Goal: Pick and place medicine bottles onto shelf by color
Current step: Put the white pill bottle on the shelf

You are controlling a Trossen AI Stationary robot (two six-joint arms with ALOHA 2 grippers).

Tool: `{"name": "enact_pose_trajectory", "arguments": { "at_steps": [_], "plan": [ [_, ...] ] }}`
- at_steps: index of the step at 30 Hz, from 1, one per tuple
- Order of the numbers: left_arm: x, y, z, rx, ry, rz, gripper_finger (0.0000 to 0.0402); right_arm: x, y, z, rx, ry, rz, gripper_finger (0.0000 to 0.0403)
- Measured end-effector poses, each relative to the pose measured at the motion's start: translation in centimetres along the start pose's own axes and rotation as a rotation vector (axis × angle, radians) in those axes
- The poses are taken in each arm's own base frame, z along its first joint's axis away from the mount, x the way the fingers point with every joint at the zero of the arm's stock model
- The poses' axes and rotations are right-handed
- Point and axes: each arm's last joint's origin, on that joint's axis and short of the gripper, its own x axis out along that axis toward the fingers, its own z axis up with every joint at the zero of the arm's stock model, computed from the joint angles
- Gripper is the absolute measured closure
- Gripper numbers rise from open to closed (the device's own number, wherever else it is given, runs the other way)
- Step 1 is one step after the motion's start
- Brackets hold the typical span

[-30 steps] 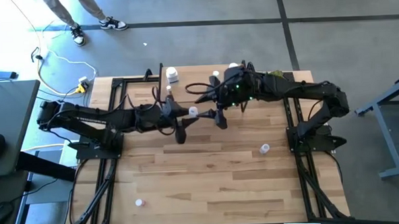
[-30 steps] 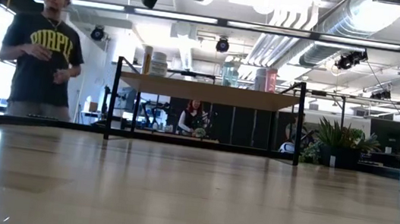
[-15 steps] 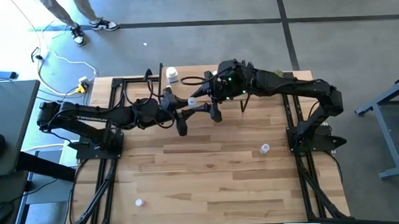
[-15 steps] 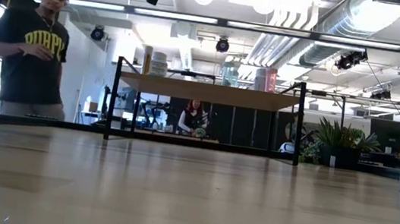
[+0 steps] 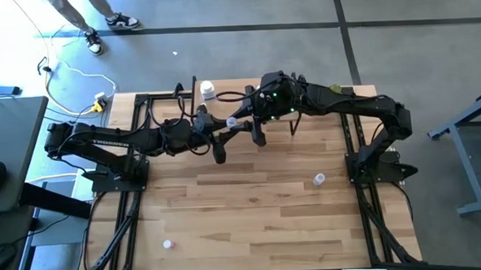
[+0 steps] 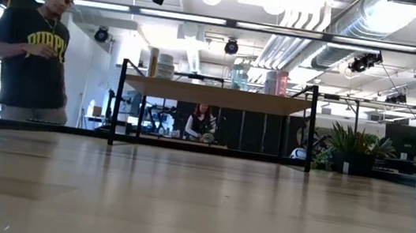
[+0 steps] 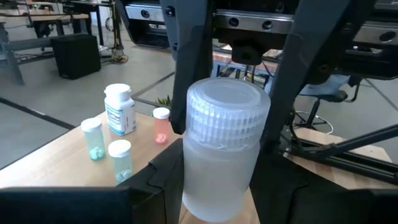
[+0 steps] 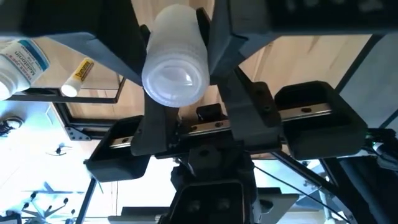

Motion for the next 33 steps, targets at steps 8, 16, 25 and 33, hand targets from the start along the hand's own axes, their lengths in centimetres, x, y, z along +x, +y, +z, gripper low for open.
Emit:
{"name": "enact_pose_trajectory", "arguments": {
  "at_steps": [8, 16, 25, 33],
  "plan": [
    [0.0, 0.0, 0.0, -0.001, 0.000, 0.000, 0.0250, 0.0, 0.0, 0.0, 0.003, 0.005, -0.027, 0.0291],
    [0.0, 0.0, 0.0, -0.045, -0.001, 0.001, 0.0205, 0.0, -0.1, -0.1, 0.011, 0.012, -0.054, 0.0286],
    [-1.8, 0.7, 1.3, -0.053, -0.030, 0.012, 0.0152, -0.1, -0.3, -0.1, 0.111, 0.011, -0.130, 0.0286],
    [-4.8, 2.8, 2.7, -0.041, -0.008, 0.072, 0.0151, -0.2, -1.0, 0.1, 0.194, -0.011, -0.353, 0.0285]
  ]
}}
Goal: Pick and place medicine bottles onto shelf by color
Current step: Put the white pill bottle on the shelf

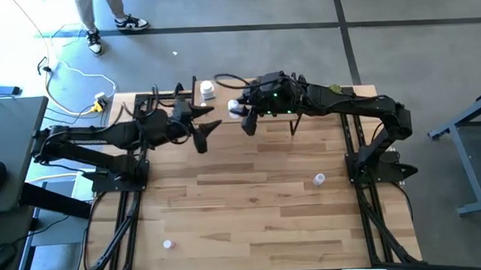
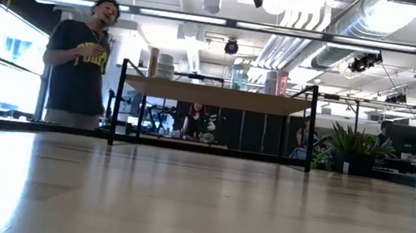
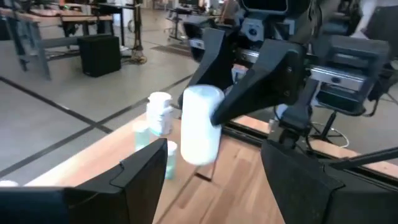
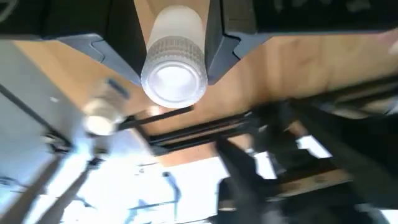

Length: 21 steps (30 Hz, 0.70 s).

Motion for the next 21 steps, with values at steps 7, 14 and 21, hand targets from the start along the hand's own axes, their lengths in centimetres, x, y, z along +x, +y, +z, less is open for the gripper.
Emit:
{"name": "enact_pose_trajectory", "arguments": {
  "at_steps": [7, 14, 21],
  "plan": [
    [-2.2, 1.8, 1.1, -0.008, -0.011, 0.013, 0.0153, 0.2, -0.8, 0.4, 0.127, -0.093, -0.266, 0.0285],
    [-3.6, 2.4, 1.2, 0.119, 0.020, -0.013, 0.0153, 3.0, -1.1, -1.0, 0.251, -0.218, -0.374, 0.0284],
    [-4.5, 2.7, 1.0, 0.132, 0.053, -0.010, 0.0153, 5.9, -0.3, -3.2, 0.260, -0.227, -0.399, 0.0284]
  ]
}}
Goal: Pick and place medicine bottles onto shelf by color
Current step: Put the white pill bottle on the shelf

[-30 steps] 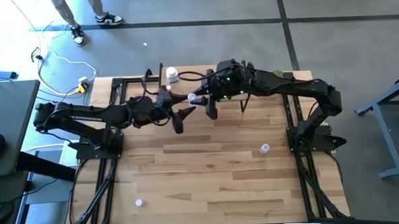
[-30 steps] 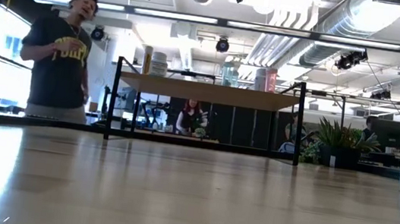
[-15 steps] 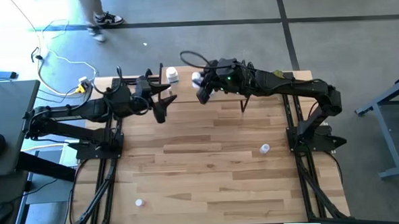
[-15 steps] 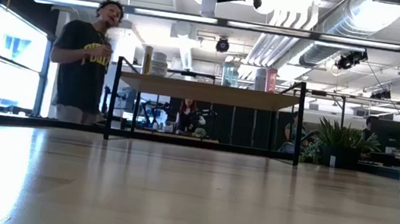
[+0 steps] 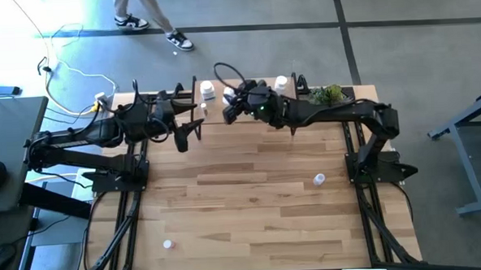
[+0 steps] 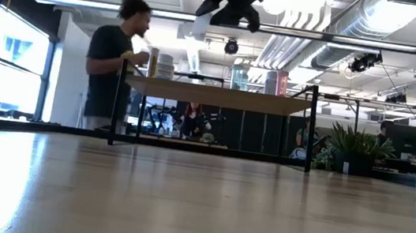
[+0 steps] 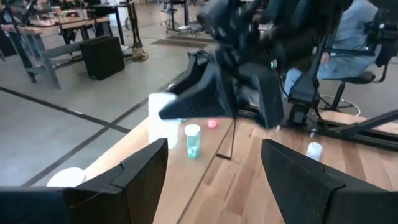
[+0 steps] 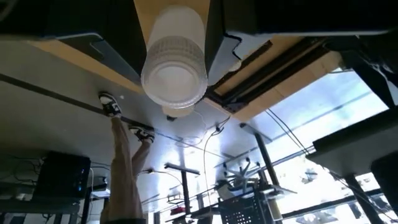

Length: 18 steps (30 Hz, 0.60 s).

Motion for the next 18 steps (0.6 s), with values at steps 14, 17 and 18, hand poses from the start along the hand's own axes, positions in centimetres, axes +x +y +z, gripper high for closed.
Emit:
{"name": "enact_pose_trajectory", "arguments": {
  "at_steps": [14, 17, 18],
  "plan": [
    [-0.2, 0.1, 0.0, 0.034, 0.003, 0.000, 0.0153, 3.3, 1.1, -5.3, -0.115, 0.113, -0.058, 0.0284],
    [-0.2, 0.1, 0.0, 0.036, 0.006, 0.000, 0.0153, 3.7, 0.9, -5.7, -0.170, 0.131, -0.059, 0.0284],
    [-0.2, 0.1, -0.1, 0.037, 0.009, 0.000, 0.0153, 3.9, 0.8, -5.8, -0.184, 0.129, -0.061, 0.0284]
  ]
}}
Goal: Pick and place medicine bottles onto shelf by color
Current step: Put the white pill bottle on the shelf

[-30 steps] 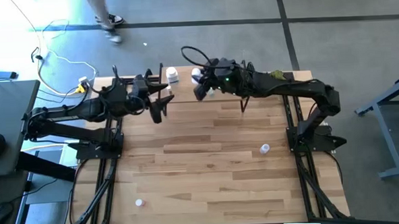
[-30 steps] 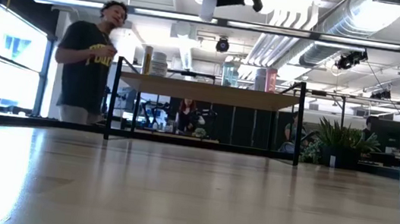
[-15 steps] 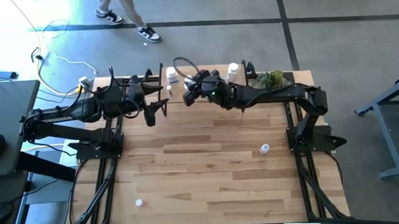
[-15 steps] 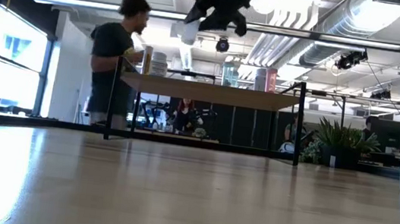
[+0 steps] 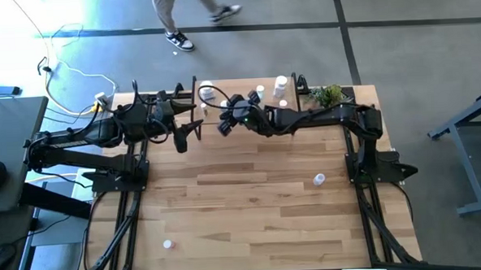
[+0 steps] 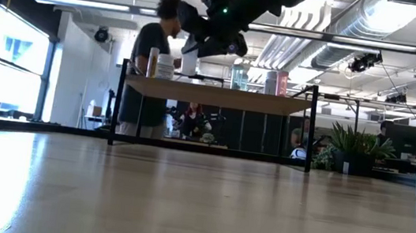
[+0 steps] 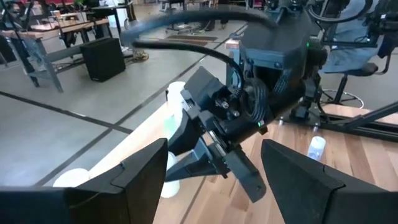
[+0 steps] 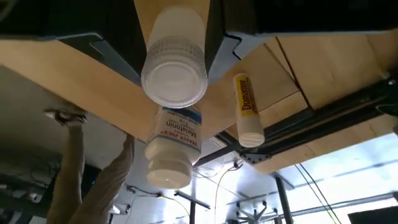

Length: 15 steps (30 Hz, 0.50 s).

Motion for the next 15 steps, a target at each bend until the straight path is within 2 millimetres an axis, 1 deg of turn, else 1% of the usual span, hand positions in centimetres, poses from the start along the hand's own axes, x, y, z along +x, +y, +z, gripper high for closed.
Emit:
{"name": "enact_pose_trajectory", "arguments": {
  "at_steps": [6, 15],
  "plan": [
    [0.00, 0.00, -0.07, 0.003, 0.007, 0.000, 0.0153, 0.89, -0.66, -0.41, -0.019, 0.025, -0.001, 0.0284],
    [0.00, 0.00, -0.08, 0.029, 0.008, 0.000, 0.0153, 0.86, -0.76, -0.71, -0.028, 0.056, -0.006, 0.0284]
  ]
}}
